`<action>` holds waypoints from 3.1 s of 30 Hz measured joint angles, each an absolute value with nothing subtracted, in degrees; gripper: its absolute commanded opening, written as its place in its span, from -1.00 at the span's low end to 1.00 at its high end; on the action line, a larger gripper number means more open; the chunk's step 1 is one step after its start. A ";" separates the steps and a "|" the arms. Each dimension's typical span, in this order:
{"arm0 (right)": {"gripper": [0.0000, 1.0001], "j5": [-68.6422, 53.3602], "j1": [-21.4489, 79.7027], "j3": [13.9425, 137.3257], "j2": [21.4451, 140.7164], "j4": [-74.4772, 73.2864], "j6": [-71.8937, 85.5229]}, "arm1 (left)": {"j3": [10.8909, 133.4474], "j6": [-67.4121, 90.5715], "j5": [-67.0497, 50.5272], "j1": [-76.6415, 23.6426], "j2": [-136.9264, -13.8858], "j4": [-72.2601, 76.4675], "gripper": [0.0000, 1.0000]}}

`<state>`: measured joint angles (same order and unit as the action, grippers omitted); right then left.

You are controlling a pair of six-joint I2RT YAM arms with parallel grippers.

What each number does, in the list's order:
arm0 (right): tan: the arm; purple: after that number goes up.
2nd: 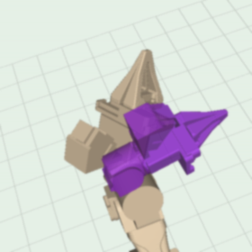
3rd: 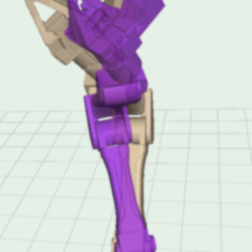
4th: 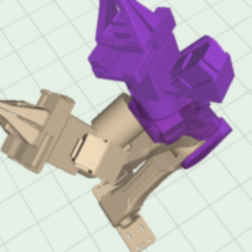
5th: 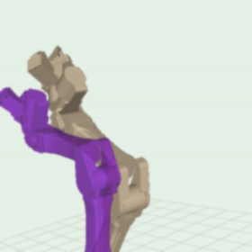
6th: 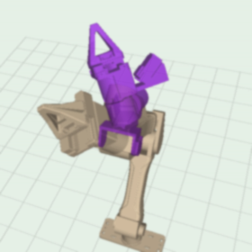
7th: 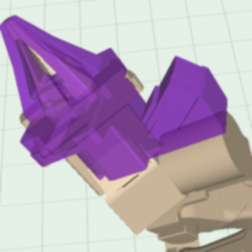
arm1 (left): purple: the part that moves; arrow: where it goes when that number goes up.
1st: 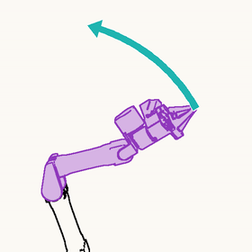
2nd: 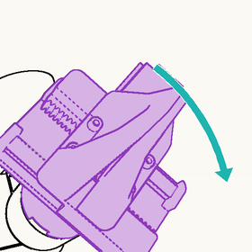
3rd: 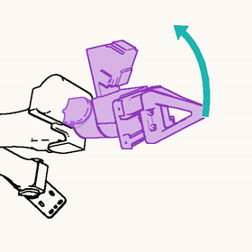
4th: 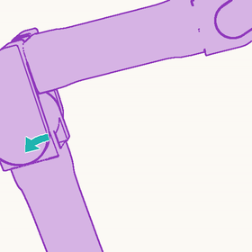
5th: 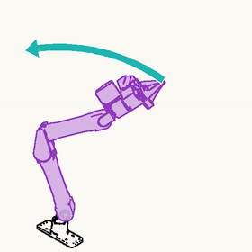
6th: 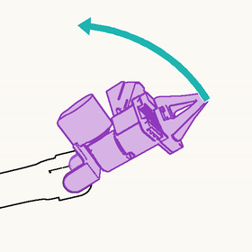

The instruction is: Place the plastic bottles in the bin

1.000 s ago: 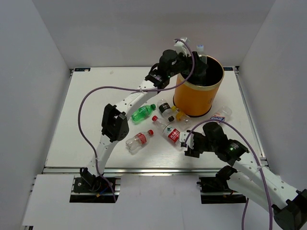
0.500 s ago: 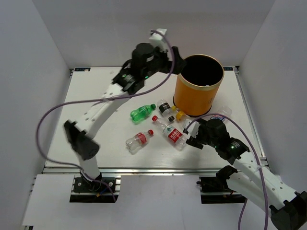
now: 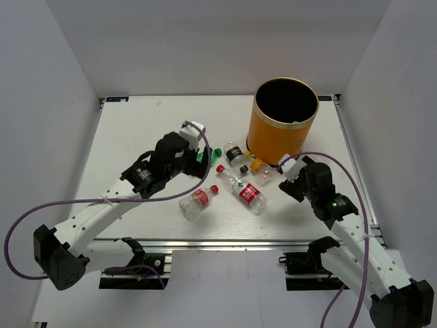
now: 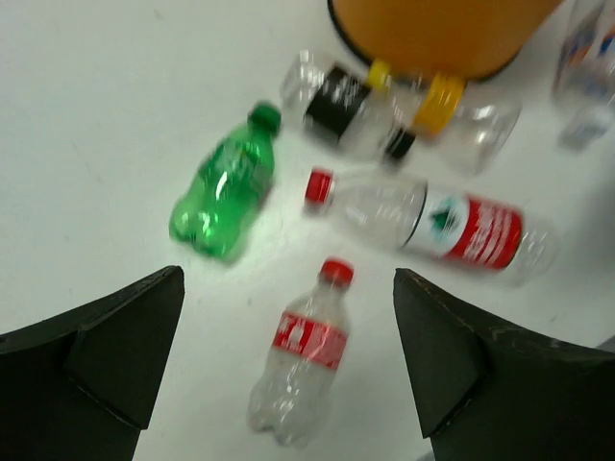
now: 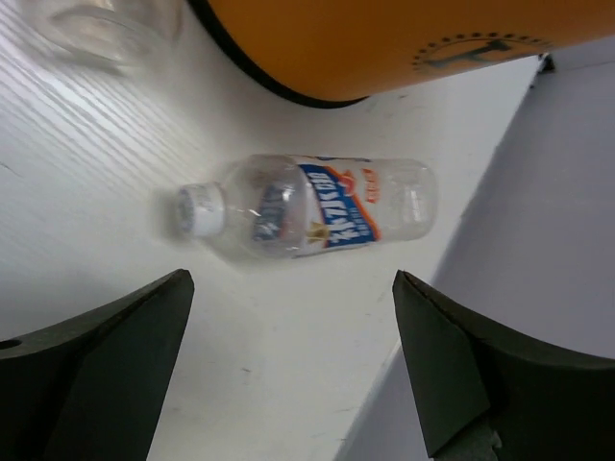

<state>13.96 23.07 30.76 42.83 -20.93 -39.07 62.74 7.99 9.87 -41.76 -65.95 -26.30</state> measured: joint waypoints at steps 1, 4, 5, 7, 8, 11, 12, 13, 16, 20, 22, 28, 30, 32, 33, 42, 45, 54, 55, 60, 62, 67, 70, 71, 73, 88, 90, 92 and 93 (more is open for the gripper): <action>0.81 13.54 21.54 30.74 42.63 -20.10 -41.91 | 60.05 7.35 9.58 -41.76 -65.01 -26.35 0.98; 0.81 9.41 15.99 30.87 42.92 -19.57 -51.09 | 56.05 5.72 8.80 -41.78 -62.00 -26.87 0.98; 0.81 7.60 13.65 31.05 43.46 -19.70 -54.70 | 55.61 5.21 8.56 -41.78 -60.86 -26.61 0.98; 0.70 3.53 9.63 32.86 45.56 -21.23 -61.23 | 54.78 4.34 8.38 -41.74 -58.39 -25.65 0.98; 0.63 1.08 6.90 34.44 47.59 -22.46 -64.47 | 54.54 3.88 8.34 -41.71 -57.21 -25.36 0.98; 0.51 -5.52 0.21 41.15 54.81 -26.28 -73.52 | 53.98 2.79 8.40 -41.69 -55.20 -25.12 0.98; 0.48 -8.29 -2.37 43.24 57.19 -26.98 -77.01 | 53.67 2.50 8.43 -41.67 -54.81 -25.23 0.98; 0.48 -10.39 -4.38 44.45 58.61 -27.40 -79.83 | 53.12 2.22 8.49 -41.43 -54.26 -25.26 0.98; 0.48 -14.74 -9.61 45.34 60.86 -29.69 -90.74 | 51.96 1.48 8.40 -41.32 -52.86 -25.56 0.98; 0.48 -17.54 -13.26 45.10 65.14 -33.17 -103.96 | 51.70 1.04 8.38 -41.21 -51.77 -25.45 0.98; 0.54 -19.31 -14.66 44.99 67.05 -33.76 -107.44 | 51.70 0.86 8.38 -41.17 -51.79 -25.30 0.98; 0.56 -25.26 -16.51 41.65 68.90 -29.87 -111.96 | 51.70 0.82 8.36 -40.80 -52.42 -25.54 0.98; 0.69 -26.79 -16.56 41.89 70.89 -29.65 -112.53 | 51.70 0.82 8.36 -40.66 -52.42 -25.52 0.98; 0.69 -28.05 -16.62 41.89 73.14 -28.97 -112.99 | 51.70 0.82 8.36 -40.62 -52.49 -25.50 0.98; 0.69 -28.73 -16.84 41.85 74.00 -28.47 -113.10 | 51.70 0.82 8.36 -40.62 -52.58 -25.52 0.98; 0.81 -32.88 -17.28 41.74 77.56 -22.63 -113.49 | 51.70 0.23 8.32 -40.62 -53.30 -25.61 0.98; 0.81 -33.21 -17.28 41.78 78.96 -21.41 -113.60 | 51.70 0.19 8.29 -40.62 -53.30 -25.67 0.98; 0.81 -34.24 -17.23 43.75 85.47 -19.70 -114.06 | 51.70 -0.23 7.90 -40.62 -54.08 -25.69 0.98; 0.81 -34.30 -17.23 44.49 86.39 -19.68 -114.13 | 51.70 -0.23 7.90 -40.62 -54.28 -25.69 0.98; 0.77 -34.41 -17.19 47.46 89.43 -21.04 -114.37 | 51.70 -0.23 7.88 -40.62 -55.22 -25.69 0.98; 0.77 -33.78 -17.19 47.94 90.08 -22.55 -114.34 | 51.70 -0.25 7.88 -40.62 -55.51 -25.69 0.98; 0.72 -32.97 -17.19 48.10 90.41 -27.92 -114.41 | 51.70 -0.25 7.88 -40.62 -56.10 -25.69 0.98; 0.72 -32.34 -17.19 46.96 88.84 -29.28 -114.37 | 51.70 -0.25 7.86 -40.62 -56.10 -25.69 0.98; 0.72 -32.16 -17.17 46.50 88.20 -29.89 -114.39 | 51.70 -0.25 7.88 -40.62 -56.10 -25.71 0.98; 0.61 -31.81 -17.08 46.26 87.66 -31.68 -114.37 | 51.70 -0.25 7.88 -40.62 -56.10 -25.69 0.98; -0.52 -30.85 -15.38 46.44 84.34 -41.60 -114.24 | 51.68 -0.27 6.50 -40.62 -57.67 -25.71 0.98; -0.52 -33.04 -15.09 46.44 81.23 -44.03 -114.21 | 51.68 -0.21 6.33 -40.62 -58.59 -25.76 0.98; -0.52 -35.75 -14.68 47.40 77.47 -47.59 -114.24 | 51.68 -0.21 6.04 -40.62 -59.99 -26.11 0.98; -0.52 -37.36 -14.44 48.60 75.81 -49.76 -114.19 | 51.68 -0.16 5.89 -40.62 -60.93 -26.52 0.98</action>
<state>-37.36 -14.44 48.60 75.81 -49.76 -114.19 51.68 -0.16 5.89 -40.62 -60.93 -26.52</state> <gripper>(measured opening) 0.695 0.992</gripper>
